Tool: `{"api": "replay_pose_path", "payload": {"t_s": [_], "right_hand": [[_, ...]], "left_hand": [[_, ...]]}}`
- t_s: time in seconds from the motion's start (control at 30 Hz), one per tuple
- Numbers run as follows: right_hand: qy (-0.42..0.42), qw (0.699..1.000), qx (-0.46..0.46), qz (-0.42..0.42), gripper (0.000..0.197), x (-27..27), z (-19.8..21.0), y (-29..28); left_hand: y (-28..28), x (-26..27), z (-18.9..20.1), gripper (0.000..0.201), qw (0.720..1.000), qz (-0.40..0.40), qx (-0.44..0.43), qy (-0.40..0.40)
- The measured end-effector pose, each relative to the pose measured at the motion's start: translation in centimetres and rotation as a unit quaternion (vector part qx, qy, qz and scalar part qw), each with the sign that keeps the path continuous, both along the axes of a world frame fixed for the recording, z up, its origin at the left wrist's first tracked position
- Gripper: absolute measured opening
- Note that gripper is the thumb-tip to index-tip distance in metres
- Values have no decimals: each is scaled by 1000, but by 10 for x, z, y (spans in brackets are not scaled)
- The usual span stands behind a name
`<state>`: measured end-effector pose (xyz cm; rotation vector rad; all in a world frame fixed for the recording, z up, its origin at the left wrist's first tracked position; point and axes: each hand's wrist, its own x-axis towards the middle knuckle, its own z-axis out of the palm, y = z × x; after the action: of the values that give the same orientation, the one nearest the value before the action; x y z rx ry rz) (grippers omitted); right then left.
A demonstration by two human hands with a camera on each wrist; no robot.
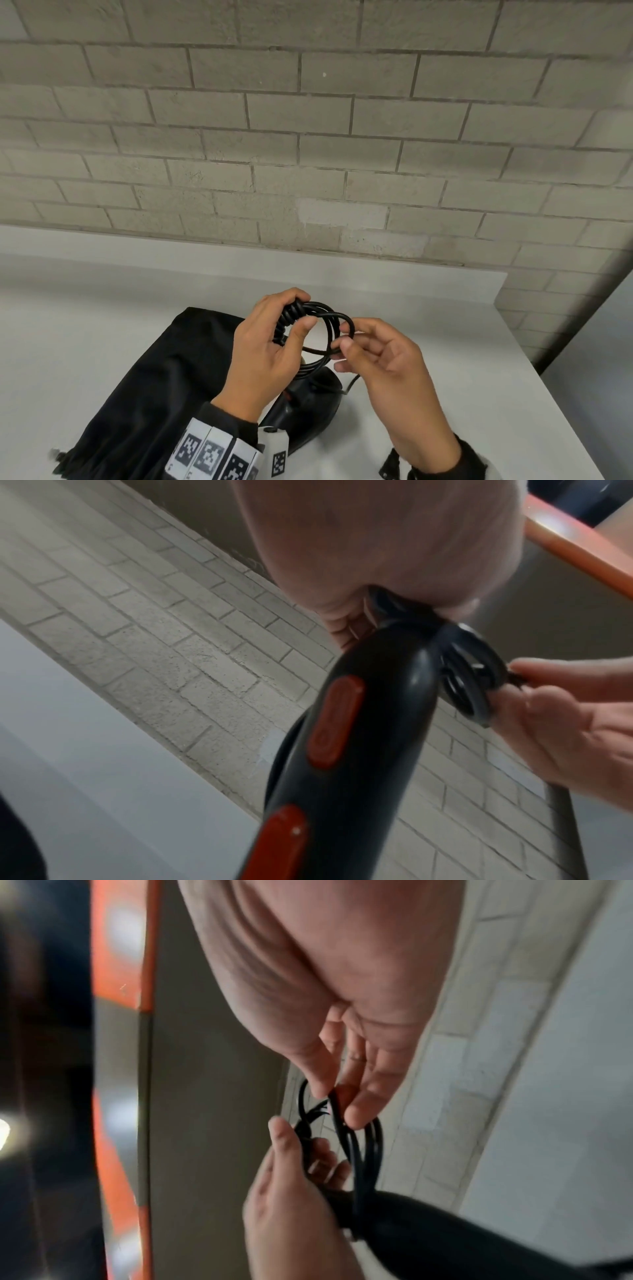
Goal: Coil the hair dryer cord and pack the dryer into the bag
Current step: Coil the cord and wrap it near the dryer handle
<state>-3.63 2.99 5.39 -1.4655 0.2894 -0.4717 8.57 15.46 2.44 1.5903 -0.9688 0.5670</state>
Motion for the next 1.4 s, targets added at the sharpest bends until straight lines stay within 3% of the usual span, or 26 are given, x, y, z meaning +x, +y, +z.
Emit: {"api": "replay_pose_path", "payload": {"t_s": [0.07,0.17,0.3,0.43,0.57,0.73,0.87,0.93,1.07,1.17,1.23,1.3,1.4], "right_hand": [[19,992,114,47,14,-1,3,-4],[27,951,286,116,19,-5,13,-11],[51,912,385,130,26,-8,11,-15],[5,926,354,127,35,-11,-12,-16],[-68,961,203,177,38,-15,-50,-14],[-95,932,291,195,41,-14,-63,6],[-58,921,350,161,80,-24,-58,0],[-40,925,349,143,87,-30,-62,-7],[8,934,333,131,74,-47,-78,-26],[68,972,186,129,59,-57,-87,-38],[78,988,112,78,64,-62,-95,-46],[59,986,154,22,71,-68,-101,-53],[40,961,275,-15,62,-77,-100,-54]], "left_hand": [[-1,-1,0,30,1000,2,-4,8],[-2,0,-1,24,999,6,-18,28],[-4,-2,-2,18,1000,-13,-15,19],[-9,-5,-2,17,999,-18,-20,26],[-7,0,-2,17,999,-1,-29,34],[-16,-4,-4,18,999,3,-30,28],[-13,1,-4,17,998,13,-47,33],[-9,5,-5,17,997,16,-51,47],[-5,11,-7,18,997,27,-56,52],[-5,9,-7,19,997,18,-51,52],[-6,7,-7,18,997,17,-54,53],[-7,7,-6,18,997,19,-53,54],[-5,9,-5,19,997,23,-48,57]]}}
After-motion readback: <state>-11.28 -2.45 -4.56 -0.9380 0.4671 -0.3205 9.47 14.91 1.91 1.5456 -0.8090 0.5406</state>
